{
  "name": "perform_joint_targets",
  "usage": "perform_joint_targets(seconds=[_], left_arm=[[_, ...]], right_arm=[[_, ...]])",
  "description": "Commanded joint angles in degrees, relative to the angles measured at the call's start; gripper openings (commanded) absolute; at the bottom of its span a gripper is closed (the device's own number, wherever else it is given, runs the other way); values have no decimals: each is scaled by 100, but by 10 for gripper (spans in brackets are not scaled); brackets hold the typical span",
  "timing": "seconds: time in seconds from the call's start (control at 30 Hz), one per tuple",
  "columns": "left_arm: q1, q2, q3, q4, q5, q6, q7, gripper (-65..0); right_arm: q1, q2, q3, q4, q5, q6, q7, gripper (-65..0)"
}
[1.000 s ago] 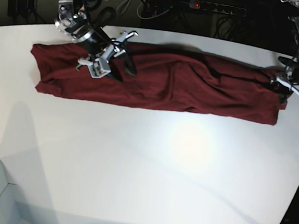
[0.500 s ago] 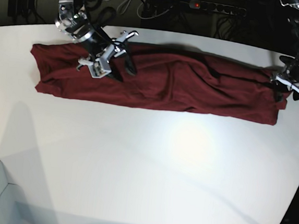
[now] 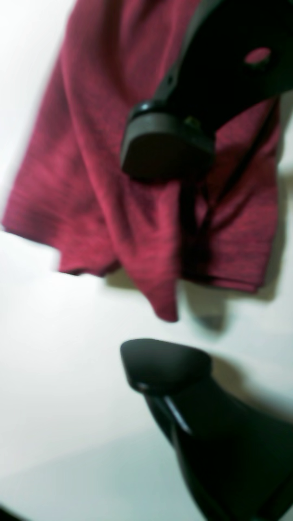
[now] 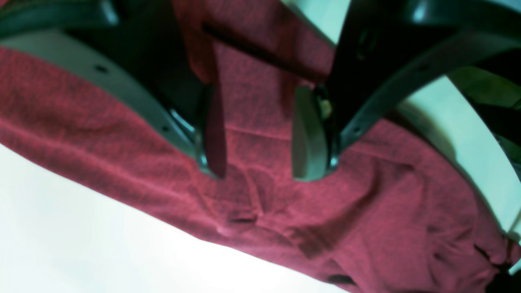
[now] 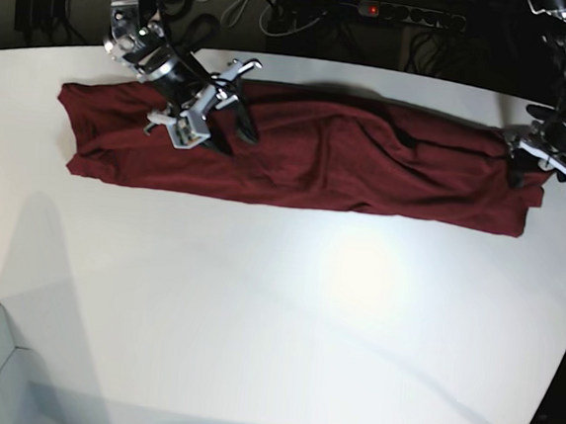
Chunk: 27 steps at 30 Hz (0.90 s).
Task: Layout the t-shirt on the table in an organized manner, then fold the t-shirt properly
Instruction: 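Grasp the shirt end with the left gripper and lift it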
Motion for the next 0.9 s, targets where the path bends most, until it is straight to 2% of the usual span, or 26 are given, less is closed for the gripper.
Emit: perform_joint_targets(seconds=[0.0,0.1,0.4,0.63,0.73,0.87], left_arm=[[-93,-104,-21,3,-81,-34,-134,-47],[-102,-95,6,-102,-81,-34,-143,-47],[-208,-104,683,-146,-64,-34,-161,-47],[-278,-113,718,-507,-72,-34,-169,-49],[-366,-122,709,-612,-46,-34,-169,-112],[-410,-139,700,-823,-46,-34,-169,-307]], right_arm=[[28,8,-1,87,91,38,160,-379],[28,8,-1,87,91,38,160,-379],[28,8,-1,87,91,38,160,-380],[19,87,8,87,91,38,160,-380],[19,114,8,87,91,38,160,-380],[19,114,8,87,91,38,160,-380]])
